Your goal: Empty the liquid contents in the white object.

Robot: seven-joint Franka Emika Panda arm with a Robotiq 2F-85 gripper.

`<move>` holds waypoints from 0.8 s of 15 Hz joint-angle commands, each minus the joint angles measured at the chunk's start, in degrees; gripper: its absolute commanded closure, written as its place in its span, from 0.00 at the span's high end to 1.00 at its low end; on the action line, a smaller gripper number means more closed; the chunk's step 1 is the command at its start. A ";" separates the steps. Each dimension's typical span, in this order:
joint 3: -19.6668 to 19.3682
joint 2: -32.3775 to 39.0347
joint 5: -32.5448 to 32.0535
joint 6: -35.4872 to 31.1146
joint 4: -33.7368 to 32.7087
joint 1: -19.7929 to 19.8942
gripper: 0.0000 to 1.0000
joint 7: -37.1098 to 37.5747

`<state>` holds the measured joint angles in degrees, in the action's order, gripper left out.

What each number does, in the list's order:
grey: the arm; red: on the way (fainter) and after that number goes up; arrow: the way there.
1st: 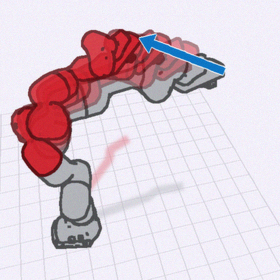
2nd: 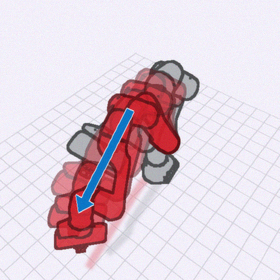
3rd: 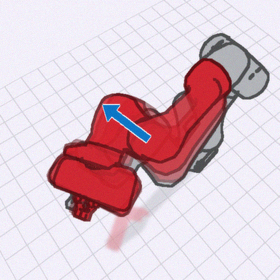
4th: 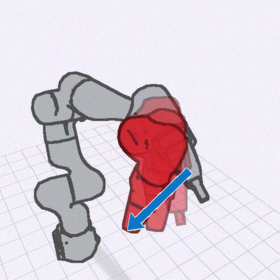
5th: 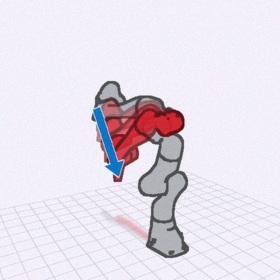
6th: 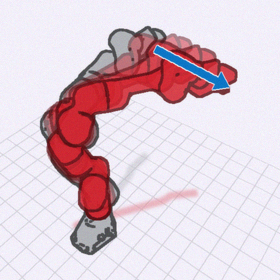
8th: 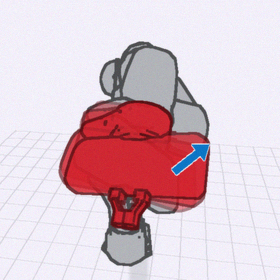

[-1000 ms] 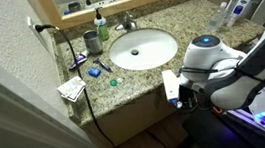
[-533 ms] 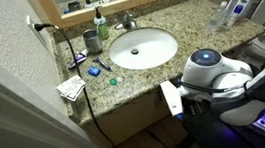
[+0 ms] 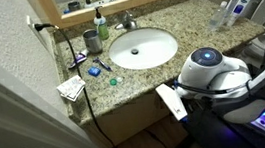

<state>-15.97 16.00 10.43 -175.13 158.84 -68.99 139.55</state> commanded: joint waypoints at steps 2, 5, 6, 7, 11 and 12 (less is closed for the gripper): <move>0.24 -0.15 -3.46 -5.39 1.51 -4.08 0.11 -5.92; 1.83 0.02 -2.39 -4.36 0.03 -3.71 0.36 -6.44; 3.36 0.02 -2.39 -5.26 0.01 -2.64 0.36 -7.91; 4.23 0.02 -2.40 -5.55 -0.03 -1.85 0.36 -8.78; 8.95 -2.47 -3.98 -10.98 0.72 3.22 0.11 -13.77; 7.24 -4.22 -4.64 -13.35 1.95 1.08 0.11 -14.33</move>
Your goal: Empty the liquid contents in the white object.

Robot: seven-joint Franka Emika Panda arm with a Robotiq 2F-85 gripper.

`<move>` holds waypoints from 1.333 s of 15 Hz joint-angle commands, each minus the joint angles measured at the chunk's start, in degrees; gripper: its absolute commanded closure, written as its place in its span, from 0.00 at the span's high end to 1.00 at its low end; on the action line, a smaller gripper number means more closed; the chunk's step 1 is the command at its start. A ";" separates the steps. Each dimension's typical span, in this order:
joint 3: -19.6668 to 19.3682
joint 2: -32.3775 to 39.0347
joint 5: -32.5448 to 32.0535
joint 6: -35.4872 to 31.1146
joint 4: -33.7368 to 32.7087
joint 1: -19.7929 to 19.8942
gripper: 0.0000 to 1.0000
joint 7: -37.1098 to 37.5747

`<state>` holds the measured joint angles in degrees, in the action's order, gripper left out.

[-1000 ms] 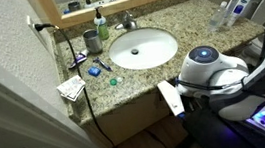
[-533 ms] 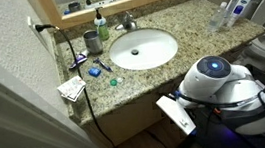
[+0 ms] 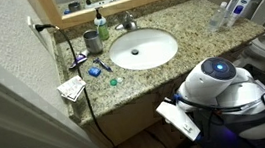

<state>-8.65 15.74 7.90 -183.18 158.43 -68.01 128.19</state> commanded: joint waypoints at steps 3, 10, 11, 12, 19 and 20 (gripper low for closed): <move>-2.50 -5.09 -0.67 -11.57 0.49 -3.41 0.11 -6.20; -3.48 -14.91 16.85 -15.31 0.41 -7.18 0.11 -9.72; -4.02 -15.51 22.50 -15.17 0.69 -7.00 0.11 -12.90; 5.17 -15.64 16.75 -14.72 0.60 1.47 0.36 -10.34; 1.56 -22.66 16.63 -14.01 1.26 3.67 0.11 -6.22; -0.12 -25.14 14.25 -13.32 1.04 3.69 0.11 -3.87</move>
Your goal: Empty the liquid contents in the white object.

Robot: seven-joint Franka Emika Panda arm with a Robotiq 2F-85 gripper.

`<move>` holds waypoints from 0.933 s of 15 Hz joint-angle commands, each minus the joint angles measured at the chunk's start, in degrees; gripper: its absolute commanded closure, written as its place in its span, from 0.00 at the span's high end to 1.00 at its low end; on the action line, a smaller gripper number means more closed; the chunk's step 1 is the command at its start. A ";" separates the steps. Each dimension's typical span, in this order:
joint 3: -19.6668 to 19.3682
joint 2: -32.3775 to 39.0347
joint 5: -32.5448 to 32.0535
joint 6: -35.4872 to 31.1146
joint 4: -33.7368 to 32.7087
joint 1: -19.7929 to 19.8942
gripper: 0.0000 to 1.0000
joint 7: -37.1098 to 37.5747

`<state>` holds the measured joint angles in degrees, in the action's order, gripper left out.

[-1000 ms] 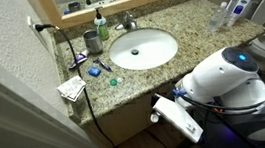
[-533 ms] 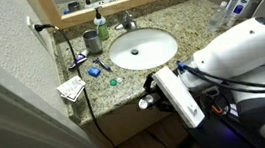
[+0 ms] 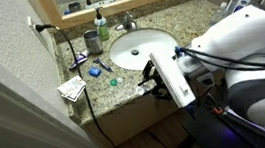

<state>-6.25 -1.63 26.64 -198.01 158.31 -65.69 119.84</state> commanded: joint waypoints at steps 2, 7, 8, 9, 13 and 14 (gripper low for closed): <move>-6.39 -9.68 -6.44 5.13 -0.68 0.87 0.11 7.60; -8.82 -9.38 -5.37 4.08 -1.28 0.77 0.11 6.50; -11.06 -9.23 -5.78 4.64 -1.46 -0.07 0.11 7.69; -13.68 -10.16 -6.92 6.36 -1.68 -1.89 0.11 9.07; -26.21 -11.20 -9.34 13.27 -4.63 -11.12 0.11 12.49; -29.78 -11.17 -8.52 16.36 -5.70 -14.62 0.11 12.22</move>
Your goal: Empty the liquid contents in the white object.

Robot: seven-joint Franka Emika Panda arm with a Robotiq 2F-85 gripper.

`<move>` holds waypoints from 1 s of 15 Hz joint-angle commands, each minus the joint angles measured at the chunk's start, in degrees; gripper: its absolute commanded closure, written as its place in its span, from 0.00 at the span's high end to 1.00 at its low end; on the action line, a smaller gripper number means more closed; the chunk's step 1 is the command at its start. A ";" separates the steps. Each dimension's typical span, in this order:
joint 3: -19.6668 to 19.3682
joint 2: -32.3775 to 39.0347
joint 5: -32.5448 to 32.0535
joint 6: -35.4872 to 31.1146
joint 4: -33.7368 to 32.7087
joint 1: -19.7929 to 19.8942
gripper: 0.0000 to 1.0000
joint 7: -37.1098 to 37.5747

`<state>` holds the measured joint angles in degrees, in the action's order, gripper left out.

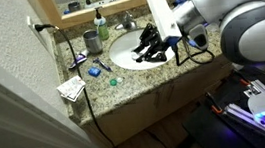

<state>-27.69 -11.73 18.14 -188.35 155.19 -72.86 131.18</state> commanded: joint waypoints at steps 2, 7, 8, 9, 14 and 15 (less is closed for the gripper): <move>-13.81 2.23 3.43 11.85 -5.18 -11.88 0.11 -0.80; -13.14 0.77 2.29 10.58 -3.72 -10.95 0.36 -0.46; -13.04 0.72 2.29 10.58 -3.72 -10.95 0.11 -0.45; -13.86 1.75 2.82 12.52 -4.03 -11.03 0.11 -0.23; -19.73 5.35 8.67 18.62 -4.62 -15.20 0.11 -3.37; -20.66 5.73 10.37 19.05 -4.76 -16.44 0.11 -5.03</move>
<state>-45.42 -7.94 24.21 -171.71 151.54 -85.95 129.97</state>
